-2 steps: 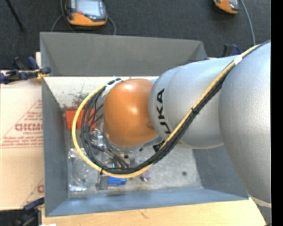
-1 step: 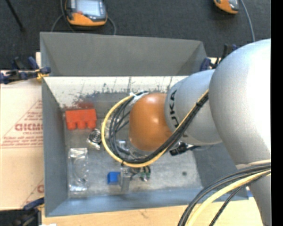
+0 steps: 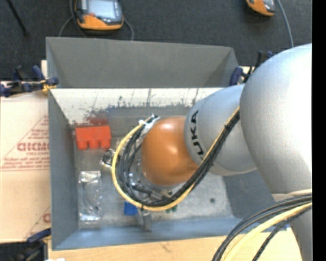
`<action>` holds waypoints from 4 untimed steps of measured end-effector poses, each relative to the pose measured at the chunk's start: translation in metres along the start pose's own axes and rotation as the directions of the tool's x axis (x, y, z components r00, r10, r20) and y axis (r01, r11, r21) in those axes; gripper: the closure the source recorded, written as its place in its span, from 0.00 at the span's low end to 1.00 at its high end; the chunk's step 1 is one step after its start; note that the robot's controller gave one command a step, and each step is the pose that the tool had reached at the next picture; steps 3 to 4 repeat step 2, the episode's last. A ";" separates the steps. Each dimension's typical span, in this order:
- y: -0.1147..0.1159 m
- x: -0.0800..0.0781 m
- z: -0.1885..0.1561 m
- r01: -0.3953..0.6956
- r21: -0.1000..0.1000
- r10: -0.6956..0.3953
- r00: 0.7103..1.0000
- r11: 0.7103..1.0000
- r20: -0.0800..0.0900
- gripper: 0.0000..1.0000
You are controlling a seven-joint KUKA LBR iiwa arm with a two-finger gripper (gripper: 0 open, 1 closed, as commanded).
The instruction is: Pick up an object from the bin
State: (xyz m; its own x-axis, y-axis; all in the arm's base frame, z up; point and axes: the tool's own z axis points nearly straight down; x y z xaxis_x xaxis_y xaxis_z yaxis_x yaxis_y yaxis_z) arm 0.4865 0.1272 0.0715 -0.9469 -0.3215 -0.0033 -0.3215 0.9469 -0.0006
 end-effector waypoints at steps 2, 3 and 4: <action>-0.046 0.003 -0.178 -0.048 0.003 0.048 0.999 0.999 0.009 1.00; -0.046 0.003 -0.178 -0.048 0.003 0.048 0.999 0.999 0.009 1.00; -0.046 0.003 -0.178 -0.048 0.003 0.048 0.999 0.999 0.009 1.00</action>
Offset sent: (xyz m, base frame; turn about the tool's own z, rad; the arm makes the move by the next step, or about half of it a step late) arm 0.0000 0.0000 0.0000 0.0000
